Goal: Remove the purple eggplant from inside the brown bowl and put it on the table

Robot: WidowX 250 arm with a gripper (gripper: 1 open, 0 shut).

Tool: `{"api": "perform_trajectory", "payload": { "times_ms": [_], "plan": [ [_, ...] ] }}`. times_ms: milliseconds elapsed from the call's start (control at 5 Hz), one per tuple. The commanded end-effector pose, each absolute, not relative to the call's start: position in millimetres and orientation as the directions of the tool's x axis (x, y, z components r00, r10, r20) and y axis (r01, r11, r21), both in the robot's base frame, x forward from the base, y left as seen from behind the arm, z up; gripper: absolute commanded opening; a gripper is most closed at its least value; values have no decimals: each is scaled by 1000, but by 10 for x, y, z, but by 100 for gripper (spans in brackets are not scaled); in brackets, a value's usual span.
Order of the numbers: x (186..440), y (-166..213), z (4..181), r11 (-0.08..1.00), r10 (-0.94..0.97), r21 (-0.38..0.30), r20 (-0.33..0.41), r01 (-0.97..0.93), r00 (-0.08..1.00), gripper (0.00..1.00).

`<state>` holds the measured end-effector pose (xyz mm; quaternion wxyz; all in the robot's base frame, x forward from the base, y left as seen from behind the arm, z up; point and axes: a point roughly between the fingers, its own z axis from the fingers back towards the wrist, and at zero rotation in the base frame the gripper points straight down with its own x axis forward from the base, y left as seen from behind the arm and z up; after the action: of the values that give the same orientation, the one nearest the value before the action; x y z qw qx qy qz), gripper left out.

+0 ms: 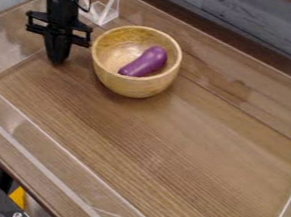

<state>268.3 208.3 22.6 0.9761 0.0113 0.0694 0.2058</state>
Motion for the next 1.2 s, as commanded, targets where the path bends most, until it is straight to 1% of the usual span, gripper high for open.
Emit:
{"api": "perform_trajectory", "payload": {
  "times_ms": [0,1000],
  "plan": [
    [2671,2166,487,911,411,63,-60,-407,910,0],
    [2531,2162,613,927,373,50,-61,-371,926,0]
  ]
}}
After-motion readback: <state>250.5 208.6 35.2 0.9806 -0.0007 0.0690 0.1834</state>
